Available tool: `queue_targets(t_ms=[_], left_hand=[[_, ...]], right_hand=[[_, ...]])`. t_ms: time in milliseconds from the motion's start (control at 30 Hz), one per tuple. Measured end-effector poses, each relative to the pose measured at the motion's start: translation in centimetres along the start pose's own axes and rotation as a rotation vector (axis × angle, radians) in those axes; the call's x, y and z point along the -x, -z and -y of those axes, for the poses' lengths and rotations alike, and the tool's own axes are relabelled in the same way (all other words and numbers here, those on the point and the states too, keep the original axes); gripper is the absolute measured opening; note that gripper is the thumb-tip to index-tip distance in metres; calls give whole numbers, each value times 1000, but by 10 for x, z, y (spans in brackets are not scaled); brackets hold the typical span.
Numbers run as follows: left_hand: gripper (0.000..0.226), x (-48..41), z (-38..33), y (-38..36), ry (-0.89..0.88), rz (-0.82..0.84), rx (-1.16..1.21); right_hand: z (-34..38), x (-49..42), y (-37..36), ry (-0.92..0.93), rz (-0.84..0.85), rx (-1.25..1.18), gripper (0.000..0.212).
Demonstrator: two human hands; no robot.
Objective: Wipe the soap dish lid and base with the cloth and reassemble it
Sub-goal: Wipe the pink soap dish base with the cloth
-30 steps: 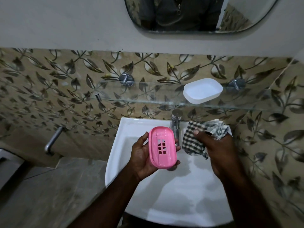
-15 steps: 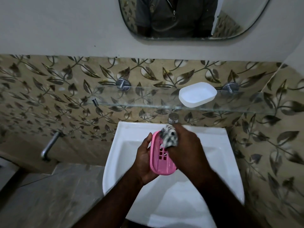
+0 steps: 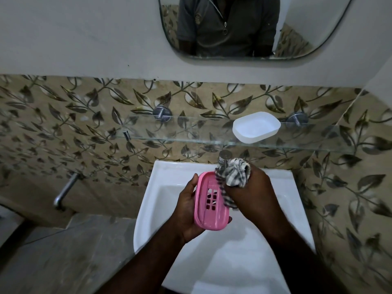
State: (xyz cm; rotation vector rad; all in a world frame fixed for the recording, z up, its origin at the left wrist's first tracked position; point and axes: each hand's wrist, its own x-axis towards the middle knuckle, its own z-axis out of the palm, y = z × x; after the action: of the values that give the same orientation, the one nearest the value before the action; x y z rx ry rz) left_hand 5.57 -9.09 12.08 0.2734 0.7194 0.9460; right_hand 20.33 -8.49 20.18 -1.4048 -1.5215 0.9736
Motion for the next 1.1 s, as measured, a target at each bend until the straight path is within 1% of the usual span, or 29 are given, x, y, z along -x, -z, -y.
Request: queue_targets(t_ms=[33,67,100,167,200,233,300,333,367,400,433,500,533,600,667,733,800,833,867,900,933,967,1000,1033,1100], left_hand=[[69,0,1,-2,7,-6,-31],[67,1,0,-3,11,-13,-48],[64,1,-1,-4,4,-13,-50],[60,0,-7,-7,-30,-1,-57],[59,1,-11,-8,-43,3,-68],[58,3,-16,-7,-50,3,-71],[58,5,-20,-3,-57,-12,-69],[59,5,-20,-2,-54,-24,-73],[60,6,-18,-3,-49,-31,-72],[61,7,-16,-5,-46,-42,-52],[62,7,-13,-7,-40,-28,-17],[66,6,-9,-7,-28,14,38],[67,7,-8,-9,-26,18,45],[67,8,-8,-16,-32,14,-15],[63,7,-11,-23,-57,1,-102],[62,5,-21,-27,-92,2,-118],[65,4,-38,-22,-122,4,-108],[67,5,-46,-16,-134,-2,-100],[69,7,-53,-12,-132,-3,-102],[69,7,-56,-8,-127,-8,-118],[66,7,-59,-6,-130,-17,-130],[62,7,-60,-3,-135,-12,-144],[62,8,-61,-3,-120,4,-136],[62,9,-61,-3,-116,22,-129],[62,9,-61,-2,-148,18,-93]], right_hand=[[0,1,-3,-2,-27,29,18],[1,3,-8,23,-14,68,18],[2,9,-14,68,25,120,22],[-3,24,-26,197,124,258,37],[-6,31,-28,244,177,315,41],[-10,35,-29,273,233,336,39],[-14,41,-25,293,405,351,28],[-14,41,-21,282,479,346,23],[-12,37,-14,262,516,304,20],[-6,32,-8,219,508,220,20],[0,26,-1,143,453,92,21],[7,12,8,-48,226,-160,24],[9,7,9,-108,105,-217,22],[14,3,-1,-134,-48,-202,17],[19,9,-21,-117,-117,-178,21],[23,20,-38,-93,-114,-186,27],[28,27,-50,-68,-12,-203,29],[29,29,-54,-58,58,-158,32],[29,31,-54,-30,128,-68,35],[36,32,-53,-5,186,43,33],[40,30,-53,10,217,140,27],[46,27,-53,-8,229,177,21],[51,21,-54,-44,220,127,18],[56,16,-57,-93,178,9,17],[62,6,-64,-149,0,-162,19]])
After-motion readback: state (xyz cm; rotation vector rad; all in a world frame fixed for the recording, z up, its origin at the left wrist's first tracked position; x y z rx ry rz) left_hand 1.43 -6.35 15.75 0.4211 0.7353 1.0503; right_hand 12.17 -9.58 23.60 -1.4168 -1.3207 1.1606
